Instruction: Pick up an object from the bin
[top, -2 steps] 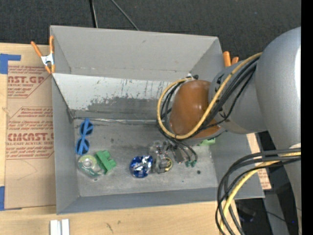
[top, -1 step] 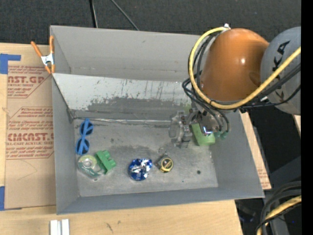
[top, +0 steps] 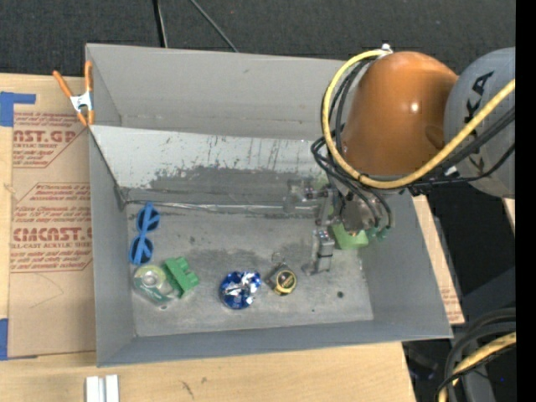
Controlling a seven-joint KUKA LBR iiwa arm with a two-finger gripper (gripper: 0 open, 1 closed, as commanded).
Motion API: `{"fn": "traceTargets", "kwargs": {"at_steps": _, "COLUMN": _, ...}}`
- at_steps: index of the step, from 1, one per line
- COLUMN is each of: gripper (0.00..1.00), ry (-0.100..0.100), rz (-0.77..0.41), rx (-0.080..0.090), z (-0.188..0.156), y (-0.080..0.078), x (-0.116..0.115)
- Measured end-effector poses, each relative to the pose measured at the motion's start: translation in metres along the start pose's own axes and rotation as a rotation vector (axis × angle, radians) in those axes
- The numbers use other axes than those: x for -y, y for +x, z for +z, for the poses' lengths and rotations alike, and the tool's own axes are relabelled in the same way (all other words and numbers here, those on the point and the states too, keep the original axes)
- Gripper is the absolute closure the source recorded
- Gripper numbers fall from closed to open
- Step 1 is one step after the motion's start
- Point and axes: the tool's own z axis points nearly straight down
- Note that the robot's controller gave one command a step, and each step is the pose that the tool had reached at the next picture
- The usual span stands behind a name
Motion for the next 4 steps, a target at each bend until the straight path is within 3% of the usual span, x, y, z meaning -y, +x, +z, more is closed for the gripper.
{"fn": "traceTargets", "kwargs": {"at_steps": 1, "gripper": 0.00, "ry": -0.001, "rz": -0.230, "rx": -0.010, "z": 0.142, "y": 0.014, "x": -0.003}}
{"fn": "traceTargets", "kwargs": {"at_steps": 2, "gripper": 0.00, "ry": -0.002, "rz": -0.254, "rx": -0.006, "z": 0.190, "y": 0.001, "x": -0.012}}
{"fn": "traceTargets", "kwargs": {"at_steps": 3, "gripper": 0.00, "ry": 0.000, "rz": -0.234, "rx": 0.003, "z": 0.181, "y": -0.043, "x": -0.009}}
{"fn": "traceTargets", "kwargs": {"at_steps": 4, "gripper": 0.00, "ry": 0.000, "rz": -0.328, "rx": 0.007, "z": 0.186, "y": 0.027, "x": -0.013}}
